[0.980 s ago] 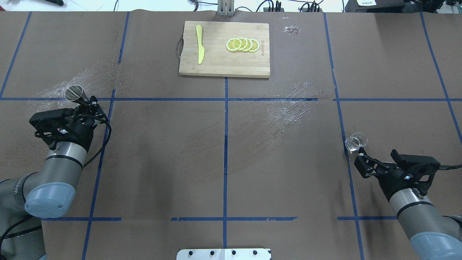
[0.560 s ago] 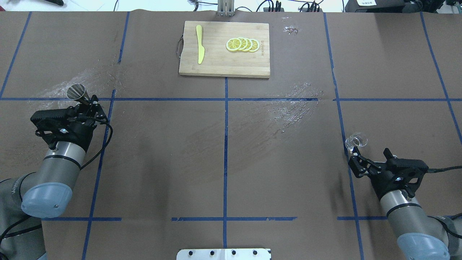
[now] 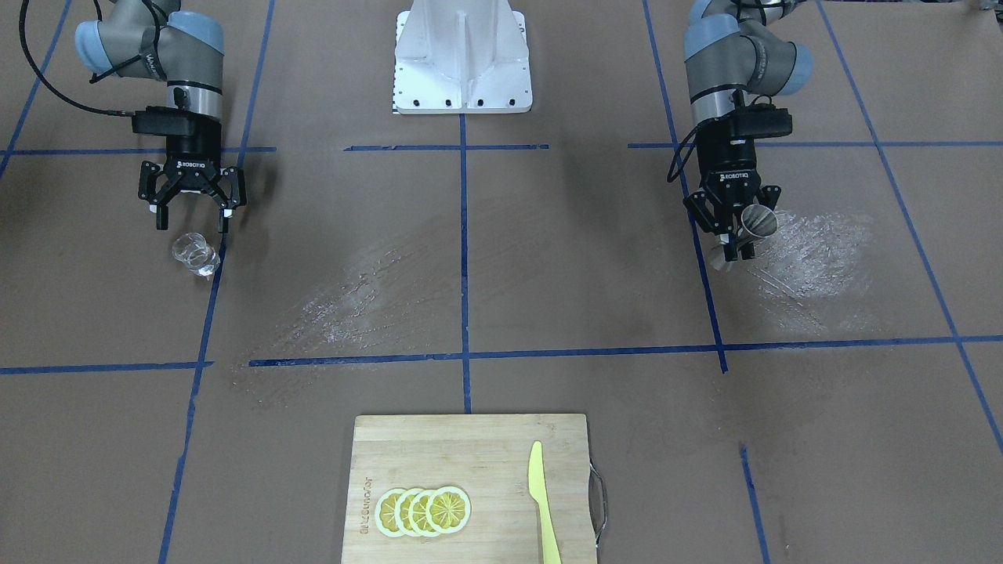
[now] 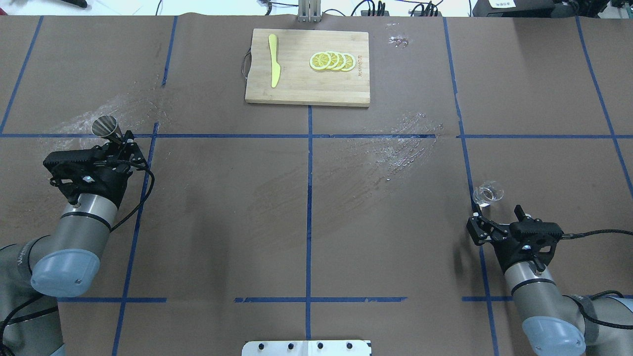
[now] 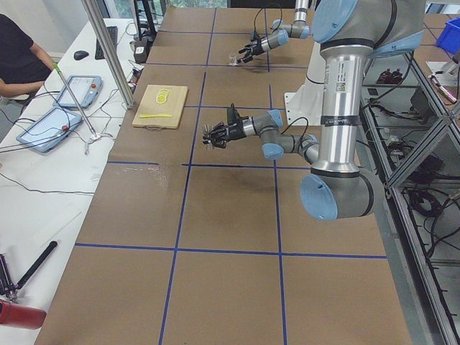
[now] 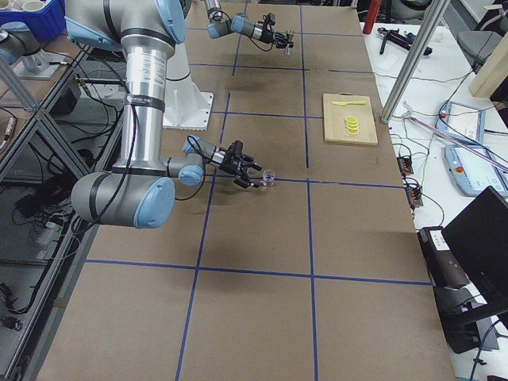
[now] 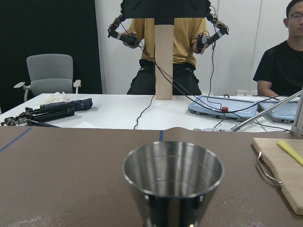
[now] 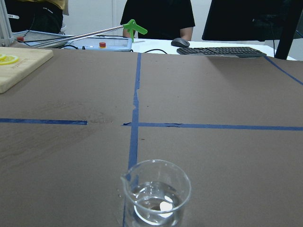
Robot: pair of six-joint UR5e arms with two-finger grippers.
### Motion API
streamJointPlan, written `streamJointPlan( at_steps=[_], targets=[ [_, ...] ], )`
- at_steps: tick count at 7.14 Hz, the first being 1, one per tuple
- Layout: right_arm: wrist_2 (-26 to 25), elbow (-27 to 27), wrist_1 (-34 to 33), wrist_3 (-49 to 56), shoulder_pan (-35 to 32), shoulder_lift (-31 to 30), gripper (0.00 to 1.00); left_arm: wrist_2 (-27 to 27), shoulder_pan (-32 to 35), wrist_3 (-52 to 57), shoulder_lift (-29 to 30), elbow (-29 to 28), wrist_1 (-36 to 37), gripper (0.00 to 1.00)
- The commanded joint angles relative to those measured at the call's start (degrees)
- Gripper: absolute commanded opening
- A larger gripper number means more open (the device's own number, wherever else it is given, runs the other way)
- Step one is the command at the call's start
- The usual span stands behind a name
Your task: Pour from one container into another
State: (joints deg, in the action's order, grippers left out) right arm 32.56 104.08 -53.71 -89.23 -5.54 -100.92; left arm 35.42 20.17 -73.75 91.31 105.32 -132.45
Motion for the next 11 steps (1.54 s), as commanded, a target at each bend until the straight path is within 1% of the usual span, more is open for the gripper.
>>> streamJointPlan(
  at_steps=[1,3,5,6,7,8,9,10,11],
  targets=[
    [-0.5,-2.0,0.0,1.2,-1.7,0.2,0.96,0.0,0.1,0.0,0.0,-0.3,0.0,0.0],
    [-0.7,-6.1,0.0,1.9,-3.2,5.7,0.95,0.0,0.3,0.1,0.0,-0.4,0.0,0.0],
    [-0.7,-6.8,0.4,3.2,-4.2,6.8,0.95,0.0,0.3,0.1,0.1,-0.7,0.0,0.0],
    [-0.6,-7.5,3.6,4.1,-4.5,6.6,0.93,0.0,0.3,0.1,0.2,-0.6,0.0,0.0],
    [-0.7,-8.8,7.4,7.8,-4.5,6.8,0.91,0.0,0.3,0.0,0.3,-0.6,0.0,0.0],
    [-0.7,-11.2,12.8,10.6,-4.3,7.0,0.85,0.0,0.3,0.0,0.3,-0.7,0.0,0.0],
    [-0.6,-13.0,15.9,11.7,-4.2,7.1,0.76,0.0,0.3,0.0,0.3,-0.7,0.0,0.0],
    [-0.5,-12.9,16.0,13.3,-4.3,7.6,0.5,0.0,0.2,0.1,0.4,-0.7,0.0,0.0],
    [-0.3,-12.5,16.1,14.9,-4.6,7.8,0.36,0.0,0.2,0.0,0.8,-0.7,0.0,0.0]
  ],
)
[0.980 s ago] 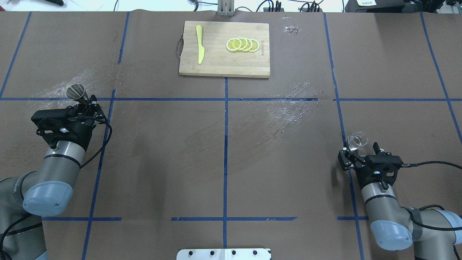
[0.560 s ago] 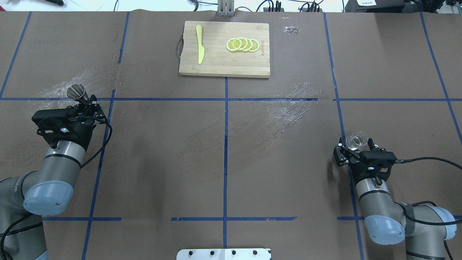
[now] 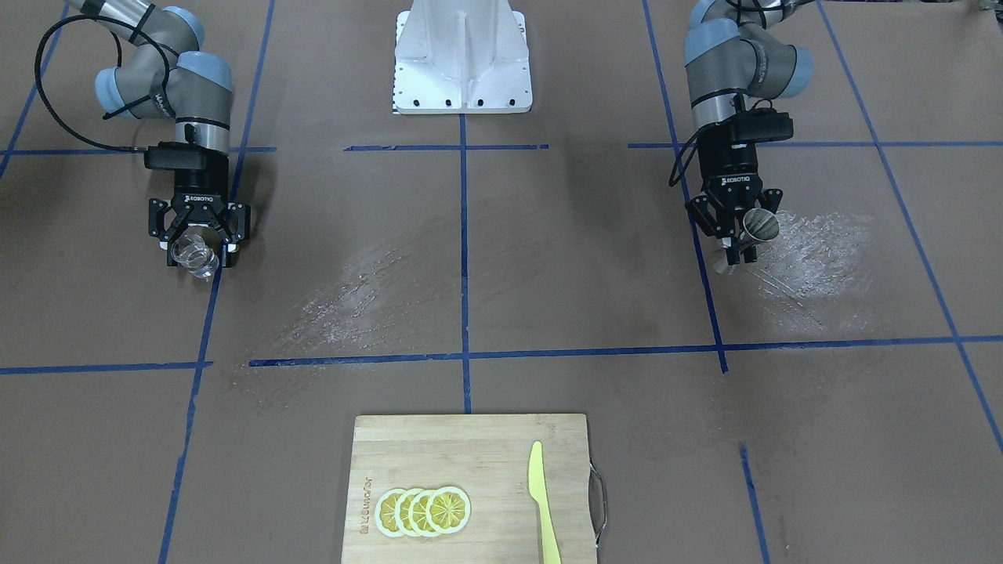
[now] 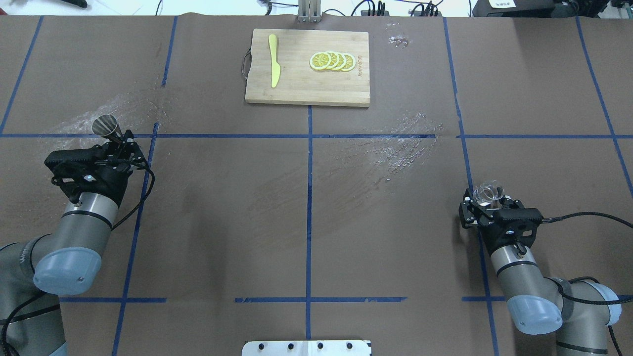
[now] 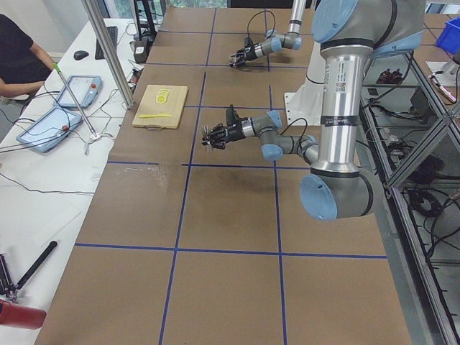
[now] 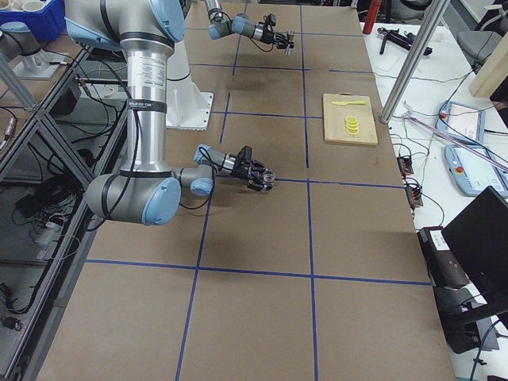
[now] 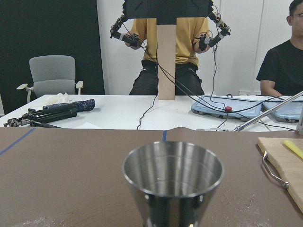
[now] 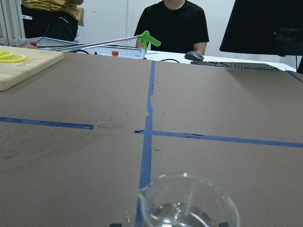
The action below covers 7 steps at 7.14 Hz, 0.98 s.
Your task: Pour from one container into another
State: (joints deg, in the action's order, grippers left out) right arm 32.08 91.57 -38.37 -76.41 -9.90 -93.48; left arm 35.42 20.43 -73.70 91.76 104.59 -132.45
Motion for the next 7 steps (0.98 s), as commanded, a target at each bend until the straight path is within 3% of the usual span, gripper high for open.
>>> streamJointPlan(
  at_steps=[1,2,5,7],
  targets=[
    [0.3,0.7,0.8,3.5,-0.6,0.4,0.1,0.0,0.0,0.1,0.3,0.1,0.0,0.0],
    [0.4,1.8,0.8,4.9,-1.0,0.4,0.0,0.0,0.0,0.0,0.7,0.0,0.0,0.0],
    [1.5,6.6,0.7,7.9,-2.0,-0.4,0.0,0.0,0.0,0.1,1.1,0.1,0.0,0.0],
    [6.7,11.0,0.7,14.1,-4.0,-0.1,0.0,0.5,-0.4,7.0,4.1,-0.2,0.0,0.0]
  ],
)
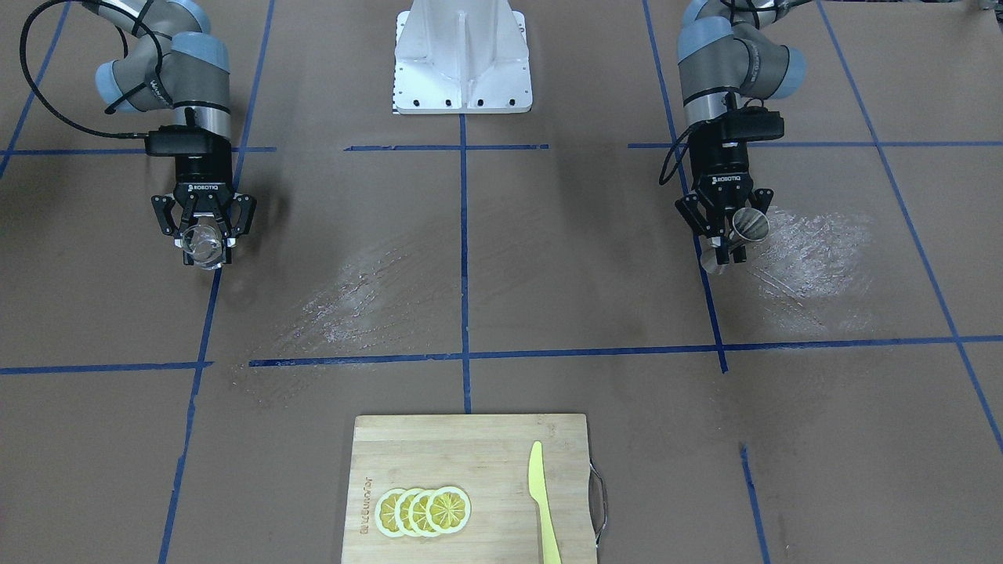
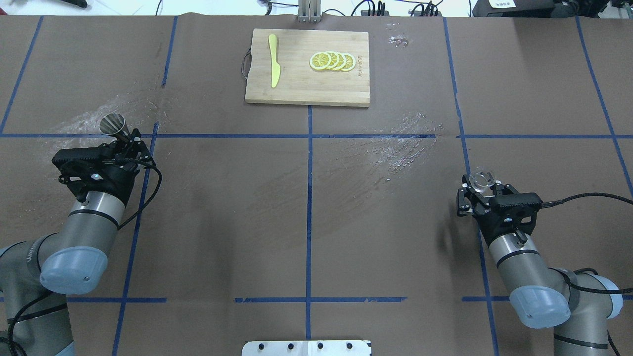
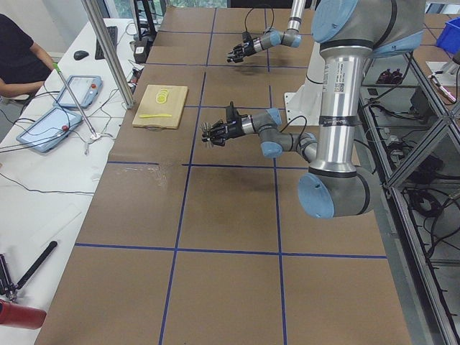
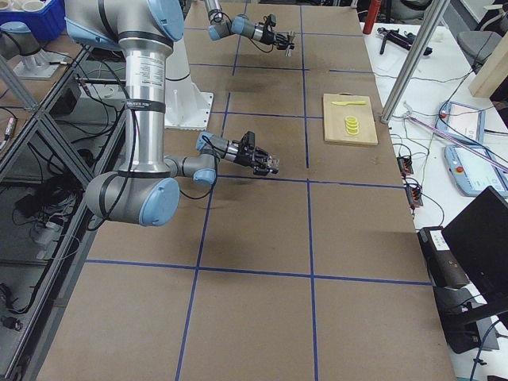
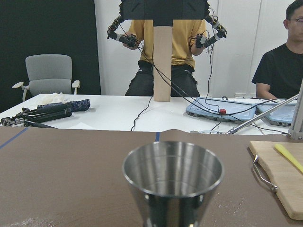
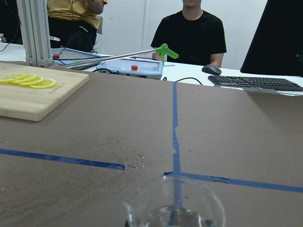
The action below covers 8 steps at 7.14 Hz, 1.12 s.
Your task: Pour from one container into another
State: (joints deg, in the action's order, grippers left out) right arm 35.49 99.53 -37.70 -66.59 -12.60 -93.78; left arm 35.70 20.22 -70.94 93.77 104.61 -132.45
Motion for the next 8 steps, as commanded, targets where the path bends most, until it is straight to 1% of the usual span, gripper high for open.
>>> streamJointPlan(
  at_steps=[1,2,3,4,5,6,7,8],
  targets=[
    [4.3,4.7,0.0,9.1,-1.6,0.7,0.0,0.3,-0.4,8.9,6.7,-2.6,0.0,0.0],
    [4.5,4.9,-0.4,13.7,-2.4,2.8,0.0,2.2,-0.5,11.9,10.9,-3.2,-0.1,0.0],
    [5.2,4.8,-0.5,17.6,-3.6,5.0,0.0,7.7,-0.6,14.1,13.2,-3.3,-0.2,0.0],
    [8.7,4.9,-0.5,18.2,-4.5,6.7,0.0,9.7,-1.1,15.2,15.2,-3.7,-0.1,0.0],
    [11.8,4.9,-0.6,19.7,-5.9,8.3,0.0,9.6,-2.6,19.7,19.1,-6.1,-0.2,0.0],
    [12.6,4.9,-0.6,26.2,-6.9,9.2,0.0,10.9,-2.6,25.4,20.8,-5.9,-2.1,0.0],
    [13.1,4.8,-0.6,31.7,-7.4,12.0,0.0,19.6,-2.3,31.2,21.0,-6.4,-8.9,0.0],
    [14.9,5.0,-1.1,32.0,-7.8,13.3,0.0,25.1,-1.8,32.2,20.8,-6.8,-12.9,0.0]
  ],
)
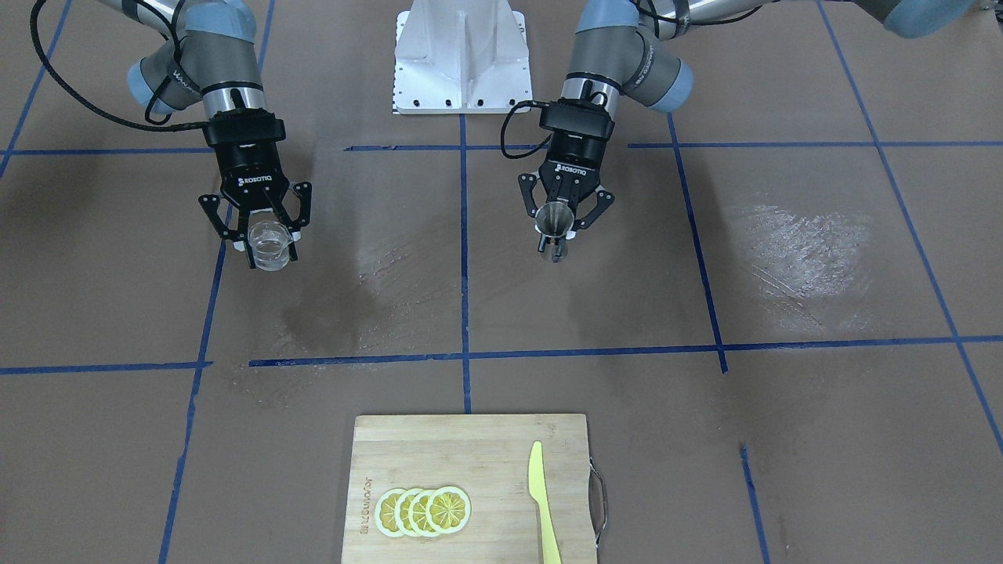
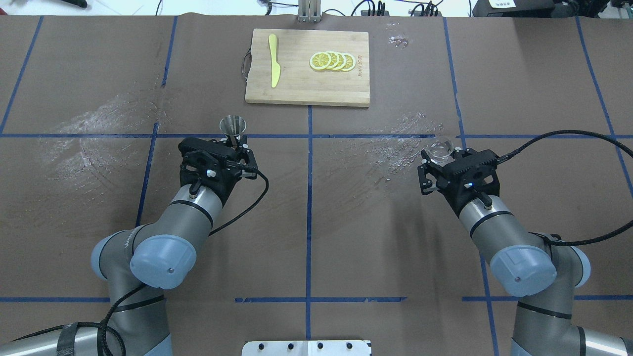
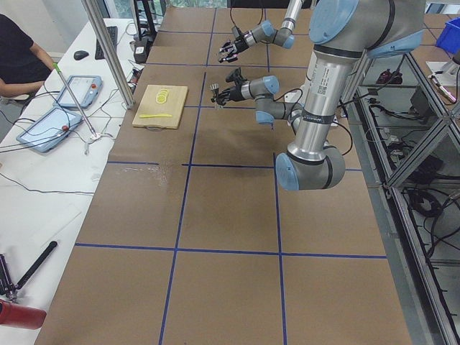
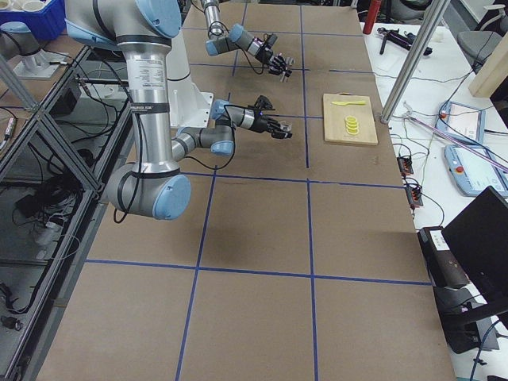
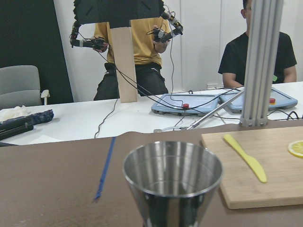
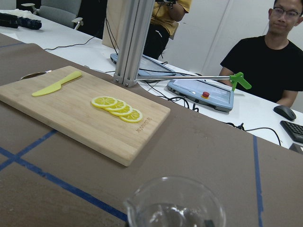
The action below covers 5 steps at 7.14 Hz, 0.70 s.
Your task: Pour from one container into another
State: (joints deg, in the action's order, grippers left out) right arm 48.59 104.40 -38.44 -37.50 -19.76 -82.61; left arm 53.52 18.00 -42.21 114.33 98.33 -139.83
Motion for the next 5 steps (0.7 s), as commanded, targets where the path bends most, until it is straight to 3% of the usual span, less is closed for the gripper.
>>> streamJointPlan(
  at_steps=[1,3,5],
  targets=[
    [4.7,2.4,-3.7,3.0,-0.8,3.0,0.0,9.9,0.2,3.7,1.1,-1.5,-6.0,0.0],
    [7.0,12.1,-18.3,7.0,-0.5,4.1,0.0,15.5,0.4,11.2,2.7,-1.9,-6.6,0.0],
    [7.6,14.3,-30.4,7.9,-0.4,10.2,0.0,18.4,0.5,12.3,5.9,-4.6,-7.6,0.0]
  ],
)
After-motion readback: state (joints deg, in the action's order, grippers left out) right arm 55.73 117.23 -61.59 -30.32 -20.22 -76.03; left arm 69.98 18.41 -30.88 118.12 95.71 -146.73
